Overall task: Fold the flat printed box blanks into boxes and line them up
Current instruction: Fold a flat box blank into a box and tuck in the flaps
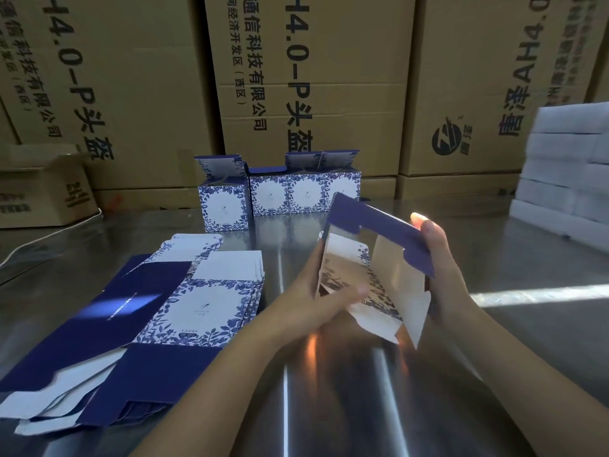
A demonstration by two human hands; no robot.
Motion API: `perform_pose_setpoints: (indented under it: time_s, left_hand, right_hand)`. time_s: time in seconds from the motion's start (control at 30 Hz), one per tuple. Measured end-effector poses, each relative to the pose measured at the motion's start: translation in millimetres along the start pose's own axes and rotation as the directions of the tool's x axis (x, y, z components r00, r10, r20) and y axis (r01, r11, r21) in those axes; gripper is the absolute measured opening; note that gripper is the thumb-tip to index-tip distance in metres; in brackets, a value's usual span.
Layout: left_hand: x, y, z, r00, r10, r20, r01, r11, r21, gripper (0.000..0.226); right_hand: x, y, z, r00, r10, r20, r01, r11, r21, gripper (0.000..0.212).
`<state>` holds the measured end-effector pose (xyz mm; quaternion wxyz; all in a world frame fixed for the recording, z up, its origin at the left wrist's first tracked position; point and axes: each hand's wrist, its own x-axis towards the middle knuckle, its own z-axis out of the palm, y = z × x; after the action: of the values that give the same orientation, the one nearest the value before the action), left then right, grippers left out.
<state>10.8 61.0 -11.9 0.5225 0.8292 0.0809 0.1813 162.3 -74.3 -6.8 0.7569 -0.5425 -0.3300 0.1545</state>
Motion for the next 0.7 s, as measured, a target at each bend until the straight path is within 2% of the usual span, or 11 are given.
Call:
perform_pose_setpoints:
  time_s: [0.07, 0.13, 0.27, 0.37, 0.5, 0.7]
  left_hand:
    - [0.4, -6.4, -9.0, 0.988, -0.034, 0.152, 0.019, 0.995, 0.099, 0.073]
    - [0.9, -12.5, -15.0, 0.965, -0.094, 0.245, 0.049, 0.981, 0.187, 0.085]
    - [-1.7, -16.7, -25.6, 0.946, -0.203, 0.252, 0.107, 0.930, 0.351, 0.111]
    - [-3.7, -14.1, -29.5, 0.935, -0.257, 0.245, 0.125, 0.883, 0.452, 0.126]
    - [-2.6, -11.8, -27.8, 0.946, -0.250, 0.208, 0.147, 0.899, 0.413, 0.122]
    - [-0.8, -12.6, -27.2, 0.983, -0.154, 0.101, 0.121, 0.952, 0.281, 0.136]
  right_hand:
    - [4.3, 1.2, -1.0, 1.000, -0.005, 0.016, 0.006, 0.998, -0.063, 0.089]
    - [7.0, 2.9, -1.1, 0.999, -0.037, 0.040, 0.042, 0.992, -0.119, 0.082]
    - [4.2, 6.6, -1.8, 0.995, -0.097, 0.028, 0.100, 0.981, -0.165, 0.062]
    - [2.8, 8.8, -4.4, 0.997, -0.079, -0.010, 0.076, 0.984, -0.161, 0.053]
    - [0.6, 6.8, -3.5, 0.998, -0.057, -0.022, 0.053, 0.986, -0.155, 0.050]
    - [-2.1, 3.7, -2.4, 0.997, -0.072, -0.009, 0.070, 0.985, -0.157, 0.051]
